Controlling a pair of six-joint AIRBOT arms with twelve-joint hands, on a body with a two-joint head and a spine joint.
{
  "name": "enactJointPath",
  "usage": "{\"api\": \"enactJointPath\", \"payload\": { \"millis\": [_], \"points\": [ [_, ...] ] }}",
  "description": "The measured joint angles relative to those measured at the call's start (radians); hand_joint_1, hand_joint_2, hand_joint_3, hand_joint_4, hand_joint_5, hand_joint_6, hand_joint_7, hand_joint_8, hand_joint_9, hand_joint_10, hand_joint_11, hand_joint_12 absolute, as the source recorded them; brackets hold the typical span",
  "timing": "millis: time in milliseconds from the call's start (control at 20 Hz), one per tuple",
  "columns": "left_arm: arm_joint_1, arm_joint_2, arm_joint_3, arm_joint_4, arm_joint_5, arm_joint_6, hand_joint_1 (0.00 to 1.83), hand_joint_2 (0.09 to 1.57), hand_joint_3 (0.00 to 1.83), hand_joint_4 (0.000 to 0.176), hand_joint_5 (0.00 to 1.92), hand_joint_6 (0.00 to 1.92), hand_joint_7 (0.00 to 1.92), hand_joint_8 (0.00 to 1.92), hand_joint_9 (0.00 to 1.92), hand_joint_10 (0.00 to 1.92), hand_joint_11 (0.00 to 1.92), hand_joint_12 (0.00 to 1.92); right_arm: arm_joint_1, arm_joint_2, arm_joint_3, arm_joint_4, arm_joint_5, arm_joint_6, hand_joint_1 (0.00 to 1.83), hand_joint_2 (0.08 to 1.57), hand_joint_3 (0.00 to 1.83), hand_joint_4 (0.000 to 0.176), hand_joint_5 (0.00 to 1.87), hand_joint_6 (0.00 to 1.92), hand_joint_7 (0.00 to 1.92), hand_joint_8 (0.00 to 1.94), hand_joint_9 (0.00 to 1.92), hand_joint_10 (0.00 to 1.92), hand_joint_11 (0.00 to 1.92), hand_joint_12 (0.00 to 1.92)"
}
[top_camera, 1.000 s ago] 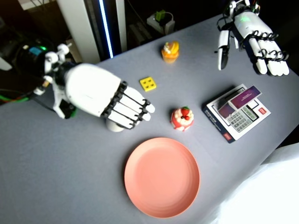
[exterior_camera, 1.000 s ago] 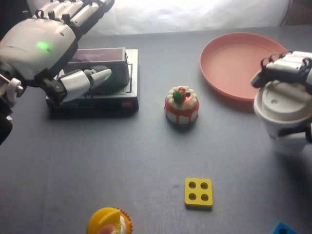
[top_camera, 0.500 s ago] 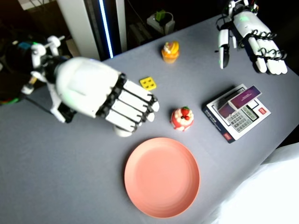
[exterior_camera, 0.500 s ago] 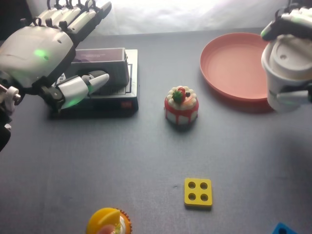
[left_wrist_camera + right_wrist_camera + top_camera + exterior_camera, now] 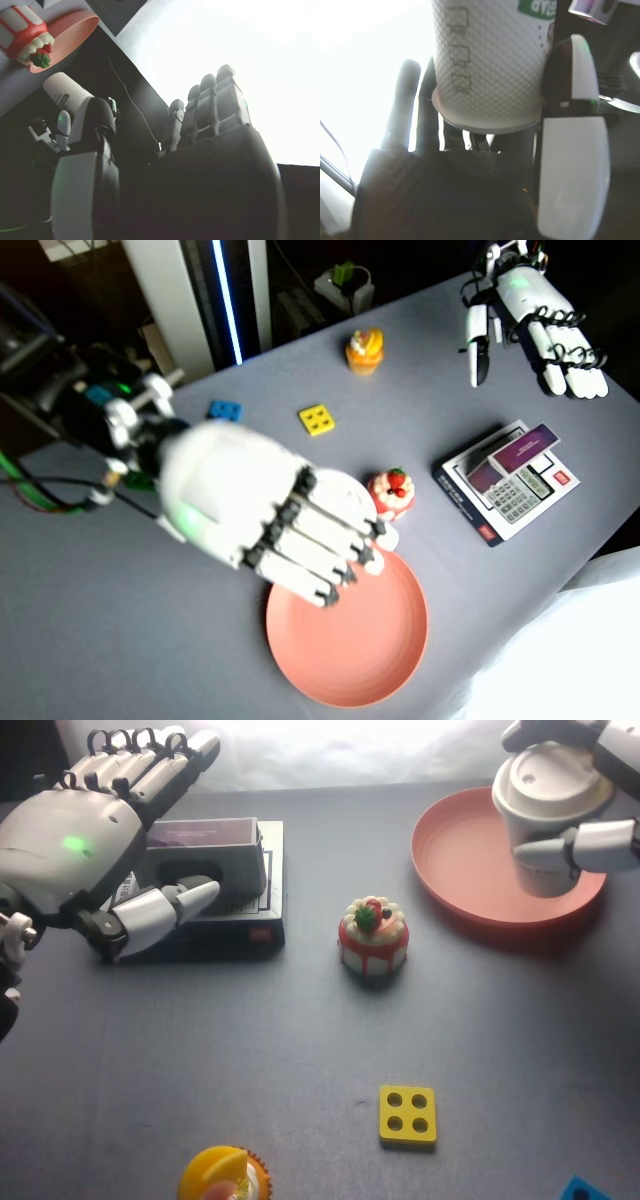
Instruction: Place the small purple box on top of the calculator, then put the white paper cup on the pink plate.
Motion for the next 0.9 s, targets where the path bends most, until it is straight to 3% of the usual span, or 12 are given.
{"api": "enactJointPath", "payload": {
  "millis": [100, 150, 200, 250, 350, 400, 450, 550, 600, 700, 800, 900],
  "points": [
    [0.006, -0.014, 0.006, 0.009, -0.004, -0.018, 0.62, 1.29, 0.0, 0.084, 0.0, 0.0, 0.0, 0.0, 0.0, 0.0, 0.0, 0.16, 0.036, -0.043, 0.06, 0.028, -0.039, 0.0, 0.87, 1.08, 0.0, 0.0, 0.25, 0.79, 0.36, 0.18, 0.13, 0.9, 0.0, 1.64],
    [0.008, -0.019, 0.011, 0.005, -0.004, -0.02, 0.65, 1.3, 0.0, 0.071, 0.01, 0.0, 0.0, 0.0, 0.0, 0.0, 0.0, 0.03, 0.046, -0.055, 0.074, 0.032, -0.051, 0.0, 1.02, 1.13, 0.01, 0.0, 0.25, 0.76, 0.39, 0.49, 0.21, 1.18, 0.09, 1.83],
    [0.008, -0.025, 0.017, 0.004, -0.004, -0.026, 0.67, 1.3, 0.0, 0.065, 0.01, 0.0, 0.0, 0.0, 0.0, 0.0, 0.0, 0.01, 0.06, -0.082, 0.106, 0.042, -0.076, 0.001, 1.05, 1.14, 0.0, 0.0, 0.25, 0.73, 0.34, 0.7, 0.2, 1.28, 0.1, 1.9],
    [0.01, -0.03, 0.019, 0.0, -0.008, -0.029, 0.66, 1.3, 0.0, 0.081, 0.0, 0.0, 0.0, 0.0, 0.0, 0.0, 0.0, 0.0, 0.062, -0.096, 0.123, 0.051, -0.091, 0.002, 1.06, 1.15, 0.0, 0.0, 0.26, 0.69, 0.3, 0.73, 0.23, 1.24, 0.09, 1.86],
    [0.01, -0.039, 0.03, 0.005, -0.01, -0.042, 0.59, 1.3, 0.0, 0.081, 0.0, 0.0, 0.0, 0.0, 0.0, 0.0, 0.0, 0.0, 0.068, -0.125, 0.16, 0.072, -0.141, 0.001, 1.08, 1.15, 0.0, 0.0, 0.25, 0.78, 0.31, 0.67, 0.2, 1.15, 0.02, 1.8],
    [0.01, -0.044, 0.034, 0.001, -0.012, -0.049, 0.54, 1.3, 0.0, 0.084, 0.0, 0.0, 0.0, 0.0, 0.0, 0.0, 0.0, 0.0, 0.071, -0.134, 0.176, 0.081, -0.166, 0.001, 1.12, 1.15, 0.0, 0.0, 0.21, 0.82, 0.3, 0.75, 0.18, 1.23, 0.02, 1.84],
    [0.01, -0.044, 0.034, 0.003, -0.012, -0.051, 0.53, 1.31, 0.0, 0.1, 0.0, 0.0, 0.0, 0.0, 0.0, 0.0, 0.0, 0.0, 0.073, -0.138, 0.187, 0.092, -0.18, 0.001, 1.13, 1.15, 0.0, 0.0, 0.19, 0.81, 0.31, 0.84, 0.18, 1.3, 0.05, 1.89],
    [0.017, -0.044, 0.033, 0.01, -0.02, -0.053, 0.55, 1.31, 0.01, 0.093, 0.0, 0.0, 0.0, 0.0, 0.0, 0.0, 0.0, 0.0, 0.075, -0.143, 0.209, 0.116, -0.189, 0.001, 1.13, 1.17, 0.0, 0.0, 0.17, 0.72, 0.34, 1.04, 0.19, 1.46, 0.04, 1.92],
    [0.019, -0.044, 0.033, 0.008, -0.024, -0.056, 0.58, 1.31, 0.0, 0.083, 0.0, 0.0, 0.0, 0.0, 0.0, 0.0, 0.0, 0.0, 0.075, -0.141, 0.213, 0.123, -0.193, -0.001, 1.08, 1.18, 0.0, 0.0, 0.15, 0.66, 0.23, 0.97, 0.14, 1.49, 0.04, 1.92],
    [0.021, -0.044, 0.033, 0.006, -0.032, -0.061, 0.56, 1.31, 0.0, 0.077, 0.0, 0.0, 0.0, 0.0, 0.0, 0.0, 0.0, 0.0, 0.075, -0.141, 0.213, 0.123, -0.203, -0.003, 1.08, 1.17, 0.0, 0.0, 0.13, 0.59, 0.24, 0.92, 0.14, 1.41, 0.0, 1.92],
    [0.027, -0.044, 0.034, 0.006, -0.036, -0.063, 0.59, 1.31, 0.0, 0.082, 0.0, 0.0, 0.0, 0.0, 0.0, 0.0, 0.0, 0.0, 0.075, -0.14, 0.208, 0.121, -0.207, -0.015, 1.06, 1.15, 0.0, 0.0, 0.26, 0.61, 0.3, 0.77, 0.17, 1.21, 0.0, 1.83],
    [0.033, -0.044, 0.033, -0.002, -0.033, -0.064, 0.59, 1.31, 0.0, 0.062, 0.0, 0.0, 0.0, 0.0, 0.0, 0.0, 0.0, 0.0, 0.088, -0.138, 0.197, 0.12, -0.219, -0.042, 0.96, 1.09, 0.0, 0.0, 0.28, 0.7, 0.3, 0.69, 0.15, 1.16, 0.0, 1.8]
  ]
}}
